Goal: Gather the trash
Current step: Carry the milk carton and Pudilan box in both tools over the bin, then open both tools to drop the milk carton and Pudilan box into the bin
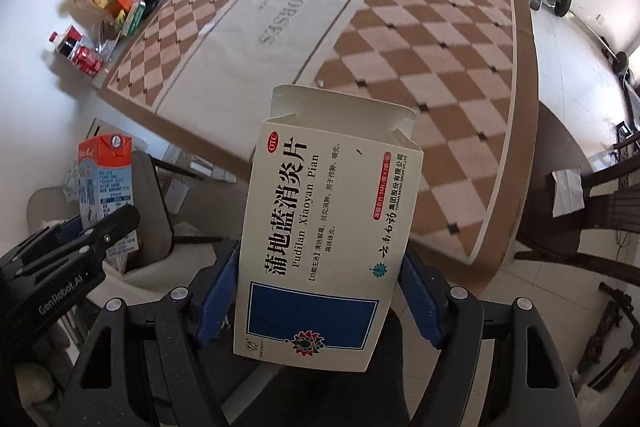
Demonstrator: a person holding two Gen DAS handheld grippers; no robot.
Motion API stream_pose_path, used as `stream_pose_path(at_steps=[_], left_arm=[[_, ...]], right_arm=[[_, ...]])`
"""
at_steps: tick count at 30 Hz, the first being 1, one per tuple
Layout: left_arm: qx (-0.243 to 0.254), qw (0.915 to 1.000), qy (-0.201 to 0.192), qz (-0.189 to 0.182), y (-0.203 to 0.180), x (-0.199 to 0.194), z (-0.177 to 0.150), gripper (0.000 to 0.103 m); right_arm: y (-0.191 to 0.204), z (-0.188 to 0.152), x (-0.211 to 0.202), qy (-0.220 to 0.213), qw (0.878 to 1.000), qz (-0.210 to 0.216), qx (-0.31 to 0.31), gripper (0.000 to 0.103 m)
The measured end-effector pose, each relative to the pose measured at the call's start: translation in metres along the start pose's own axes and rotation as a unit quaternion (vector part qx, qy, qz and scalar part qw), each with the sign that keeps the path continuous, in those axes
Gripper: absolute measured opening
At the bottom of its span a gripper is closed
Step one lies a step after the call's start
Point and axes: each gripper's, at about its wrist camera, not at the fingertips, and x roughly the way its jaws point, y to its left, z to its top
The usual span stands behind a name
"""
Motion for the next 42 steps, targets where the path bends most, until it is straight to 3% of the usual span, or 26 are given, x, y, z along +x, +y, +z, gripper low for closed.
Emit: stream_pose_path(at_steps=[5,10,17,21,22,23,25,29,30,31,32,38,42], left_arm=[[-0.026,0.9981,0.054,-0.018,0.015,0.073,-0.037,0.046],[-0.065,0.9923,0.101,-0.03,0.036,0.176,-0.06,0.048],[-0.147,0.9734,0.157,-0.08,0.073,0.327,-0.081,0.048],[-0.169,0.9643,0.178,-0.099,0.079,0.386,-0.087,0.05],[-0.168,0.9634,0.182,-0.102,0.077,0.395,-0.088,0.056],[-0.165,0.9632,0.186,-0.102,0.076,0.404,-0.088,0.061],[-0.162,0.9643,0.187,-0.095,0.072,0.407,-0.086,0.085],[-0.165,0.9663,0.18,-0.082,0.075,0.399,-0.087,0.087],[-0.165,0.9672,0.177,-0.077,0.078,0.398,-0.089,0.087],[-0.164,0.9682,0.175,-0.072,0.08,0.394,-0.09,0.087],[-0.163,0.9693,0.172,-0.066,0.08,0.389,-0.09,0.087],[-0.132,0.9824,0.132,0.005,0.073,0.35,-0.094,0.087],[-0.093,0.9876,0.098,0.08,0.059,0.317,-0.1,0.088]], right_arm=[[-0.018,-0.057,0.079,0.071,0.997,0.003,0.009,0.077],[-0.036,-0.101,0.202,0.133,0.991,0.02,0.021,0.077],[-0.05,-0.134,0.392,0.189,0.979,0.07,0.016,0.077],[-0.05,-0.145,0.466,0.207,0.974,0.087,-0.015,0.077],[-0.051,-0.147,0.481,0.213,0.973,0.093,-0.015,0.077],[-0.051,-0.146,0.491,0.216,0.971,0.097,-0.015,0.077],[-0.052,-0.15,0.51,0.223,0.969,0.105,-0.016,0.077],[-0.056,-0.149,0.529,0.238,0.965,0.108,-0.007,0.081],[-0.057,-0.147,0.53,0.239,0.965,0.107,-0.005,0.087],[-0.051,-0.144,0.53,0.239,0.965,0.107,-0.005,0.099],[-0.051,-0.144,0.528,0.235,0.966,0.106,-0.005,0.103],[-0.049,-0.138,0.493,0.219,0.972,0.09,-0.006,0.103],[-0.054,-0.139,0.455,0.191,0.981,0.043,-0.021,0.103]])
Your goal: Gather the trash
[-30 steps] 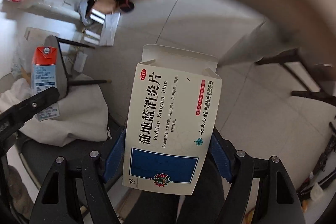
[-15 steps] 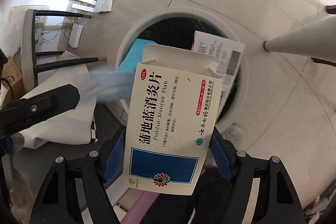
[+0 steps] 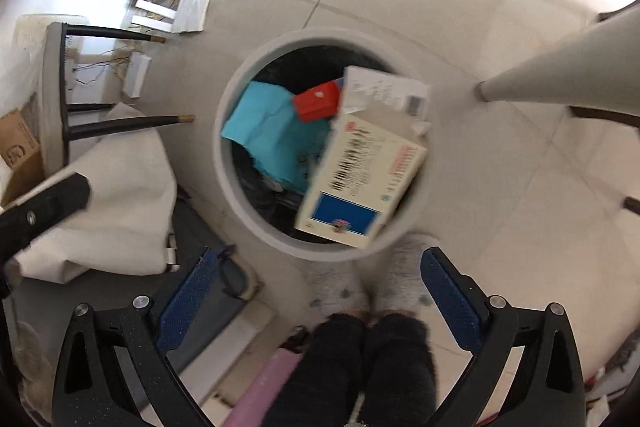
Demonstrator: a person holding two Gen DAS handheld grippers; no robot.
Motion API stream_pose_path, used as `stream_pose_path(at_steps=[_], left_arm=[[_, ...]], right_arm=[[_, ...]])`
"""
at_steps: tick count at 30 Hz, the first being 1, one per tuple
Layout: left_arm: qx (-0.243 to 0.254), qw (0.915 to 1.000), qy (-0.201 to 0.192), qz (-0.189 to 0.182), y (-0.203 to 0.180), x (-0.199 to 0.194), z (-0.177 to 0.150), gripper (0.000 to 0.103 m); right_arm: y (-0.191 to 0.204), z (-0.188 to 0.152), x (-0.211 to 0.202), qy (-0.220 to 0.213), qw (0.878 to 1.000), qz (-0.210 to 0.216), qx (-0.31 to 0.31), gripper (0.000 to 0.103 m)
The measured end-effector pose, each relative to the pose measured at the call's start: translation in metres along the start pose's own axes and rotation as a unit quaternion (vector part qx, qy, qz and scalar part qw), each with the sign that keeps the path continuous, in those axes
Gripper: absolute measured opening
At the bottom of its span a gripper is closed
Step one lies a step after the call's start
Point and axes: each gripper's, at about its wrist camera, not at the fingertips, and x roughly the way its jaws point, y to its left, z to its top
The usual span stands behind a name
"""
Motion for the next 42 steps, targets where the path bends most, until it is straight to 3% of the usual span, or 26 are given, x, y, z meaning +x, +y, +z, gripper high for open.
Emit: stream_pose_path(at_steps=[5,8,14,21,28,32,33,36,42], left_arm=[[0.011,0.9998,-0.006,0.018,-0.01,-0.043,-0.021,0.088],[0.025,0.9995,-0.006,0.016,-0.02,-0.08,-0.035,0.088],[0.067,0.9977,-0.003,0.004,-0.047,-0.168,-0.057,0.088],[0.13,0.9898,-0.004,-0.058,-0.071,-0.279,-0.063,0.088],[0.21,0.9712,-0.041,-0.106,-0.069,-0.378,-0.06,0.088],[0.251,0.9564,-0.046,-0.142,-0.057,-0.418,-0.062,0.088],[0.265,0.9511,-0.048,-0.152,-0.054,-0.428,-0.064,0.088],[0.29,0.9386,-0.05,-0.18,-0.045,-0.45,-0.068,0.103],[0.33,0.9188,-0.056,-0.209,-0.024,-0.481,-0.079,0.103]], right_arm=[[0.0,-0.027,-0.059,-0.032,0.998,-0.054,-0.004,0.103],[0.004,-0.043,-0.101,-0.047,0.997,-0.06,-0.006,0.103],[0.011,-0.081,-0.21,-0.064,0.997,-0.034,-0.001,0.103],[0.012,-0.127,-0.338,-0.064,0.997,0.028,0.028,0.103],[0.019,-0.174,-0.449,-0.109,0.989,0.072,0.075,0.103],[0.042,-0.207,-0.498,-0.143,0.981,0.083,0.104,0.103],[0.049,-0.213,-0.506,-0.149,0.979,0.085,0.11,0.103],[0.073,-0.237,-0.529,-0.17,0.973,0.087,0.131,0.103],[0.118,-0.279,-0.558,-0.204,0.96,0.089,0.17,0.103]])
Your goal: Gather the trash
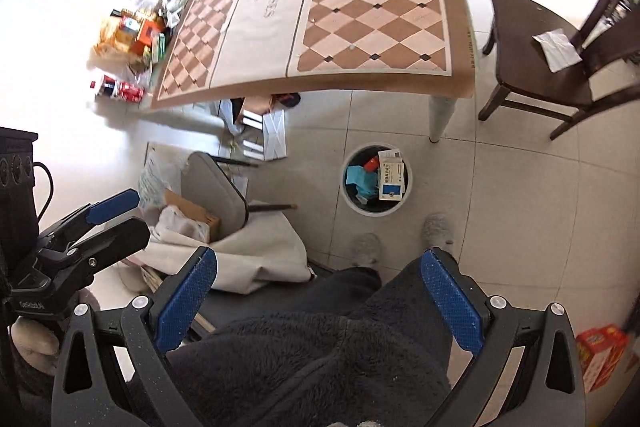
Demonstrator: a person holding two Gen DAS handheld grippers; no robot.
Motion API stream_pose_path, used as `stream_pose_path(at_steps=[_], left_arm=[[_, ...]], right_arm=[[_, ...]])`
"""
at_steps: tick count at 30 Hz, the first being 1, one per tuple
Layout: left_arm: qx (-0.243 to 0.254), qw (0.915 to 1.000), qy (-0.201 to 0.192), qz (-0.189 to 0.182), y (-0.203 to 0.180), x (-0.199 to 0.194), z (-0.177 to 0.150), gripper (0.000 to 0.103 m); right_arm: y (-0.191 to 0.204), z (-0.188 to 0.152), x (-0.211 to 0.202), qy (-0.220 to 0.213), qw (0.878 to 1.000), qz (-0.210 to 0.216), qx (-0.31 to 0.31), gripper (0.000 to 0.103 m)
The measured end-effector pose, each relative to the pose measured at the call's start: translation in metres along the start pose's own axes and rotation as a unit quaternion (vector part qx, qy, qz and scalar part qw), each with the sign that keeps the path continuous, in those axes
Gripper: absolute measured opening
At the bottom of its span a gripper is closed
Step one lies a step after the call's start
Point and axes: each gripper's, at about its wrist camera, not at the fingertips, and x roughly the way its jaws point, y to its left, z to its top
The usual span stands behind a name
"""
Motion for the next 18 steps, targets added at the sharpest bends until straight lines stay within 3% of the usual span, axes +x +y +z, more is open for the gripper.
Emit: stream_pose_path(at_steps=[7,18], left_arm=[[0.011,0.9998,0.0,-0.014,0.001,-0.024,-0.022,0.103],[-0.005,0.9999,-0.009,-0.008,-0.006,-0.031,-0.034,0.103]], right_arm=[[0.019,-0.041,-0.024,-0.02,0.999,0.004,0.03,0.103],[0.018,-0.058,-0.034,-0.031,0.999,0.015,0.022,0.103]])
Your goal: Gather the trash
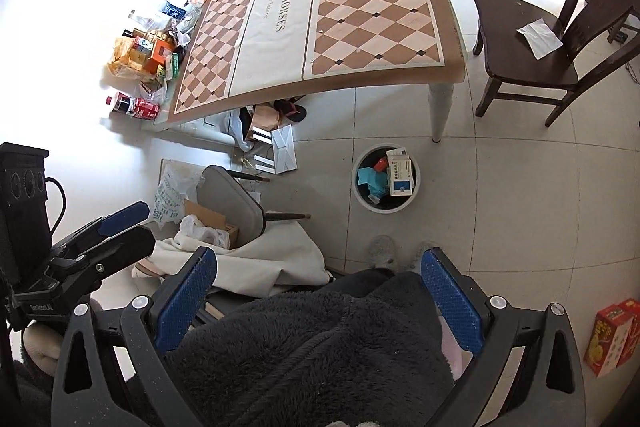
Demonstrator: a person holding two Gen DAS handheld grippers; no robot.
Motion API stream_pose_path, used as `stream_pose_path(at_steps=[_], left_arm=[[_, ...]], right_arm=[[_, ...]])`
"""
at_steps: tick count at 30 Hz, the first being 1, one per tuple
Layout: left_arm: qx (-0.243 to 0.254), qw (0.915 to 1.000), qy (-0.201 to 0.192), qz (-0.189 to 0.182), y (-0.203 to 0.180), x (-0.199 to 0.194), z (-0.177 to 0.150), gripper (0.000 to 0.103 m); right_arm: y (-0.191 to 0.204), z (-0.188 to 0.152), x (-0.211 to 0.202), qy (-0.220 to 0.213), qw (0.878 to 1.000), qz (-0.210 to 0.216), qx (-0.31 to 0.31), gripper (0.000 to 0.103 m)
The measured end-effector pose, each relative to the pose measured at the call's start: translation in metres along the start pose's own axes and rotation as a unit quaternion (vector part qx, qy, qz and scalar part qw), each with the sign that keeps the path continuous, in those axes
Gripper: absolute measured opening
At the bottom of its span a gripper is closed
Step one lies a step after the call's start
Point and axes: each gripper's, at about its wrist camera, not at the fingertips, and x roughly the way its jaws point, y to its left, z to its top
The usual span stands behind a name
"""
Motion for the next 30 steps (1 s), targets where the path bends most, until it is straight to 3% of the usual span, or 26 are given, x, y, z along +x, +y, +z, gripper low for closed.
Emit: stream_pose_path(at_steps=[11,30], left_arm=[[0.028,0.9995,0.004,0.01,-0.008,-0.001,-0.008,0.103],[0.033,0.9993,0.008,0.018,-0.001,-0.004,-0.008,0.103]], right_arm=[[-0.009,-0.011,-0.002,0.0,1.0,0.004,0.006,0.103],[-0.008,-0.021,0.0,0.007,1.0,0.002,0.0,0.103]])
